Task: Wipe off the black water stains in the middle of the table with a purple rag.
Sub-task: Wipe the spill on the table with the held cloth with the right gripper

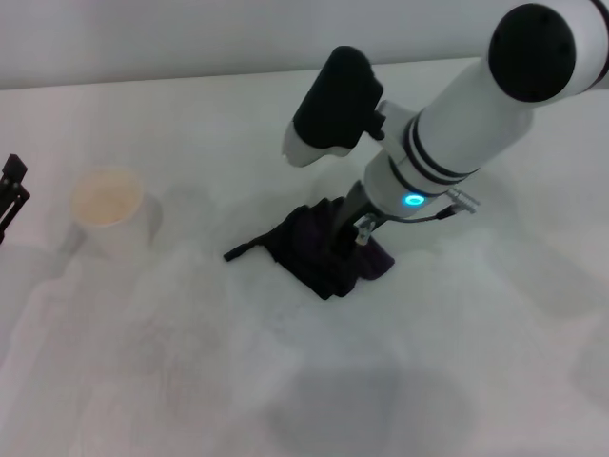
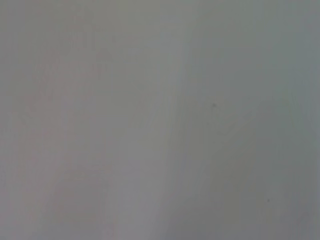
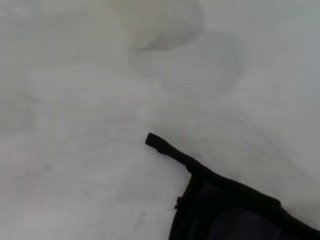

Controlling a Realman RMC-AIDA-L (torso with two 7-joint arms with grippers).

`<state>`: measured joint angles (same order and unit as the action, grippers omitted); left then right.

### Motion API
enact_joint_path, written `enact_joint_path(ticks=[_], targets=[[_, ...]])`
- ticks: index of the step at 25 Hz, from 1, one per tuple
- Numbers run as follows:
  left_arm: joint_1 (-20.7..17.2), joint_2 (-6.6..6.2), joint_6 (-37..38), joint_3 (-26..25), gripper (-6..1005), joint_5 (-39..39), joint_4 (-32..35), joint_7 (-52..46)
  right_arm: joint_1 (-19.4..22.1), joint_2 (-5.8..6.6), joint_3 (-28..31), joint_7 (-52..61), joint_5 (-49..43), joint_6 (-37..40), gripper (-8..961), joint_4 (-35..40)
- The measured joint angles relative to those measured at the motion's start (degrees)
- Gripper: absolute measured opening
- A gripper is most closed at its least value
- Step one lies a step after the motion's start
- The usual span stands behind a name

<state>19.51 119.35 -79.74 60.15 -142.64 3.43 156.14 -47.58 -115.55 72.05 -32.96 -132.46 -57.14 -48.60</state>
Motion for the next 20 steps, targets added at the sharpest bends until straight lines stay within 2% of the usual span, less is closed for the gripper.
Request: enact_joint_path(ticks=[6, 11, 13, 15, 20], targets=[[0.0, 0.00, -0.1, 0.0, 891, 0.0, 0.0, 0.0, 0.2, 0.20, 2.4, -0.3, -0.2, -5.7, 71, 0.1], [0.6, 0.00, 0.0, 0.0, 891, 0.0, 0.0, 0.0, -0.3, -0.42, -0.2, -1.6, 1.7, -9.3, 70, -1.1], [0.7, 0.00, 0.0, 0.0, 891, 0.0, 0.0, 0.0, -0.3, -0.56, -2.2, -2.4, 3.9, -8.6, 70, -1.9], [0.9, 0.00, 0.1, 0.0, 891, 0.0, 0.0, 0.0, -0.3, -0.61, -4.0, -2.9, 6.3, -4.5, 70, -3.0], [1.1, -0.06, 0.1, 0.0, 891, 0.0, 0.0, 0.0, -0.1, -0.60, -5.5, -2.8, 6.5, 2.7, 70, -2.5]])
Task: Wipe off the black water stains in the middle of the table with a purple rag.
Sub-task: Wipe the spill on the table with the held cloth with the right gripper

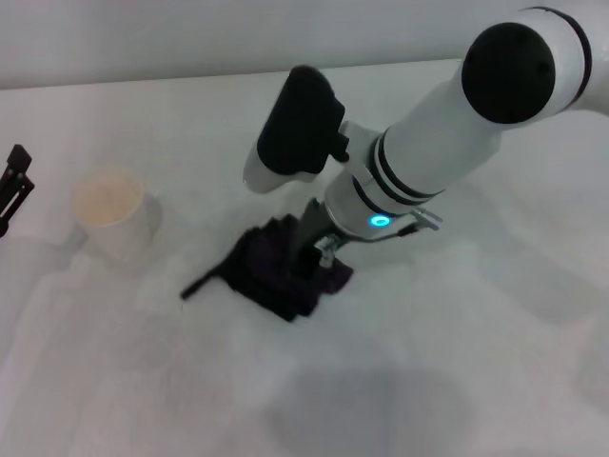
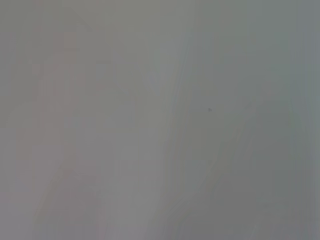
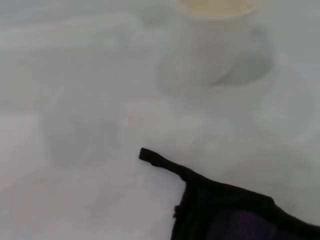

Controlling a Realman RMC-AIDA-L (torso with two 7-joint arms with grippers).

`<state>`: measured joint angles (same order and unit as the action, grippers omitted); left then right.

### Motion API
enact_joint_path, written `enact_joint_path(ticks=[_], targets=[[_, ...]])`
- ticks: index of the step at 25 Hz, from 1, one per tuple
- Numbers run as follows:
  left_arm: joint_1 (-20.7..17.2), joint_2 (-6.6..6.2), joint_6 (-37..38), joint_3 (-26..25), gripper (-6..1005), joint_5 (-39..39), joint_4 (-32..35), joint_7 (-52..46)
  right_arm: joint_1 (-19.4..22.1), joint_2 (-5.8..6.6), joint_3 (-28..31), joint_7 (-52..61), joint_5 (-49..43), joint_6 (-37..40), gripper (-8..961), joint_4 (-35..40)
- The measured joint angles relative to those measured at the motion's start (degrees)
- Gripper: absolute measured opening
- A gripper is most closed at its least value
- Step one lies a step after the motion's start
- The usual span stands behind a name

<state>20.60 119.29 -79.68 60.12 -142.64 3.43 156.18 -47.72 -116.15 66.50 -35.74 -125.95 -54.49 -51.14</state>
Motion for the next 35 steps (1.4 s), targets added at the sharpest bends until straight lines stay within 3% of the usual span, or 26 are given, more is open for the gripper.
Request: enact_joint_path(ticks=[6, 14, 19, 35], targets=[[0.0, -0.03, -0.4, 0.0, 890, 0.0, 0.1, 0.0, -0.3, 0.75, 4.9, 0.5, -2.6, -0.6, 71, 2.2], [-0.1, -0.03, -0.6, -0.1, 890, -0.5, 0.1, 0.0, 0.3, 0.85, 19.1, 1.3, -16.2, -14.3, 74, 2.1], [-0.1, -0.09, -0.6, -0.1, 890, -0.6, 0.1, 0.0, 0.5, 0.90, 23.6, 3.3, -22.7, -20.0, 76, 1.9], [0.2, -0.12, -0.3, -0.1, 890, -0.6, 0.1, 0.0, 4.4, 0.42, 23.2, 8.7, -25.1, -19.7, 81, -1.0]])
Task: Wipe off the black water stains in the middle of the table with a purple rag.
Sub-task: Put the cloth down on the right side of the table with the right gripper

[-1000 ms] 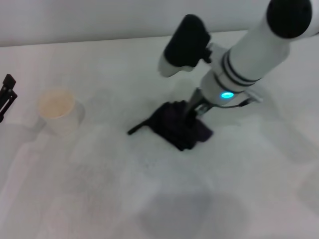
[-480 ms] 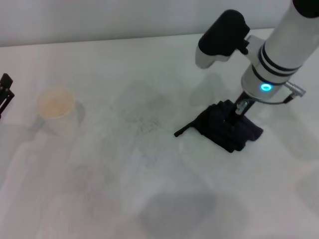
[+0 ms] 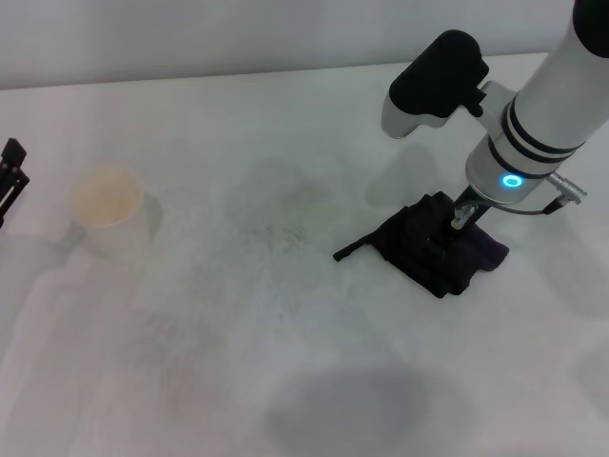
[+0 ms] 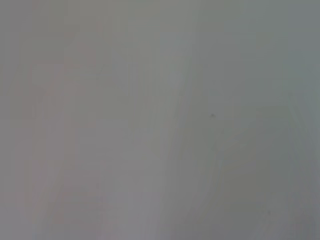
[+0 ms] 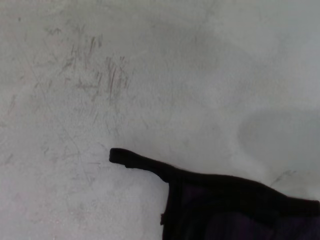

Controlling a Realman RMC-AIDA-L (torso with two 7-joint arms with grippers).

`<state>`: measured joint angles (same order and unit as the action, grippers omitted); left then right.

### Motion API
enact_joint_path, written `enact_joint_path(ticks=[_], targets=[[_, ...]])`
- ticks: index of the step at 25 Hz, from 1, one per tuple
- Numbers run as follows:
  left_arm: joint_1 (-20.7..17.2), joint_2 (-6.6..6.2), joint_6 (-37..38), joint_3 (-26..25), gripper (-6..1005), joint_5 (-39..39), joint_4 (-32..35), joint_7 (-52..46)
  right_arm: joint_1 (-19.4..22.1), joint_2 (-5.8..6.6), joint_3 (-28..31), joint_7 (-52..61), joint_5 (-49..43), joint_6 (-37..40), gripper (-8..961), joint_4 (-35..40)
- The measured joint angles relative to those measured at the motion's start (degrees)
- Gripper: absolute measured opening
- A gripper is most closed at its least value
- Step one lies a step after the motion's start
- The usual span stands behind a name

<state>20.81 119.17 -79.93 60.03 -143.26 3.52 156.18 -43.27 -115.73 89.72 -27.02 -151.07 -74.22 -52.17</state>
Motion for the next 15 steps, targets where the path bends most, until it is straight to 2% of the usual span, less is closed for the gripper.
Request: enact_joint_path(ticks=[15], targets=[[0.2, 0.09, 0.2, 0.0, 890, -0.1, 0.7, 0.0, 0.1, 0.18, 2.3, 0.3, -0.1, -2.7, 136, -3.0]])
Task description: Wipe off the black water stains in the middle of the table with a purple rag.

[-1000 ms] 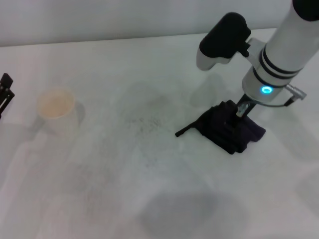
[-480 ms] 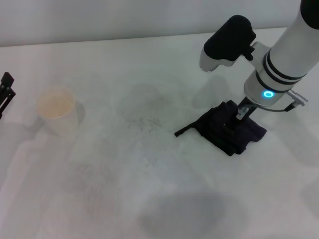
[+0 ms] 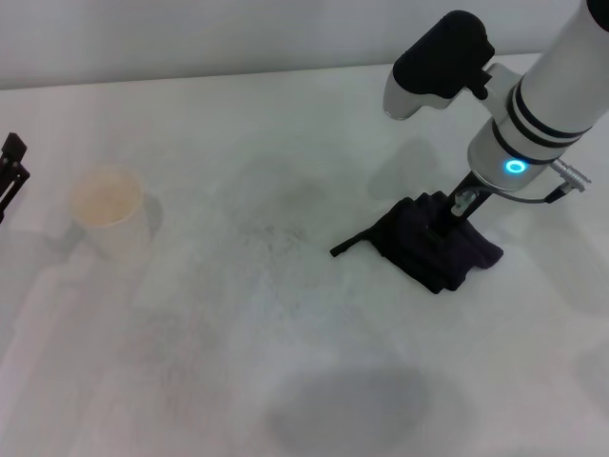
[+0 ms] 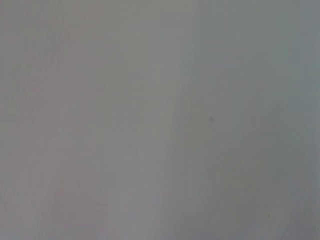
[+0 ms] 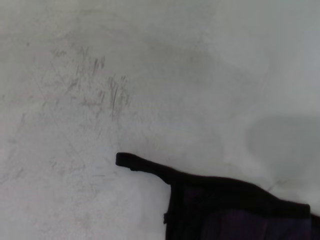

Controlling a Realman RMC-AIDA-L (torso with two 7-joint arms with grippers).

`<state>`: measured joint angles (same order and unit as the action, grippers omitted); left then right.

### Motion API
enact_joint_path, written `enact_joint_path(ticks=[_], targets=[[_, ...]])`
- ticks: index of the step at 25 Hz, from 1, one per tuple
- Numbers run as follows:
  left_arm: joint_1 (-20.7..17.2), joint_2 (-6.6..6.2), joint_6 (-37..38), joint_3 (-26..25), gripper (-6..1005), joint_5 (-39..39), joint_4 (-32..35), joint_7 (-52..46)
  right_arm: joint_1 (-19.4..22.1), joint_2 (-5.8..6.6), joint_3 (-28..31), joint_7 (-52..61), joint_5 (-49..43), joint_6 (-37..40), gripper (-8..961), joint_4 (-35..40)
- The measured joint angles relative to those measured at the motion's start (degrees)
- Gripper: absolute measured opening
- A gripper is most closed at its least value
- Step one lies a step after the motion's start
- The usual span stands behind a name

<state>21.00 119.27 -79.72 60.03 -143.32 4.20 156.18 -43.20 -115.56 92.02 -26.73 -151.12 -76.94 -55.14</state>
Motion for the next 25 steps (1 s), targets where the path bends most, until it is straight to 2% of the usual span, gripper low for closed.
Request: enact_joint_path(ticks=[8, 11, 14, 16, 18, 22, 25], targets=[[0.0, 0.00, 0.0, 0.0, 891, -0.8, 0.4, 0.0, -0.2, -0.04, -2.0, 1.2, -1.4, 0.0, 148, -0.1], [0.0, 0.00, 0.0, 0.0, 891, -0.8, 0.6, 0.0, -0.8, -0.12, -3.3, 1.4, -1.5, 0.2, 402, -0.4], [0.4, 0.00, 0.0, 0.0, 891, -0.9, 0.7, 0.0, -1.1, 0.06, -3.2, 2.3, -1.6, -0.3, 550, -2.8], [0.6, 0.00, 0.0, 0.0, 890, -0.9, 0.7, 0.0, 0.3, 0.17, -0.9, 2.3, -1.4, 0.3, 649, -7.0], [0.7, 0.00, 0.1, 0.0, 890, -0.9, 0.7, 0.0, 1.1, 0.19, 0.3, 2.1, -1.1, 1.1, 649, -8.7], [0.8, -0.06, 0.2, 0.0, 890, -1.4, 0.7, 0.0, 4.8, 0.14, 3.5, 1.5, 1.3, 10.0, 649, -11.8], [0.8, -0.09, 0.2, 0.0, 890, -2.1, 0.6, 0.0, 8.9, 0.07, 3.7, 1.4, 4.9, 24.4, 650, -10.6]])
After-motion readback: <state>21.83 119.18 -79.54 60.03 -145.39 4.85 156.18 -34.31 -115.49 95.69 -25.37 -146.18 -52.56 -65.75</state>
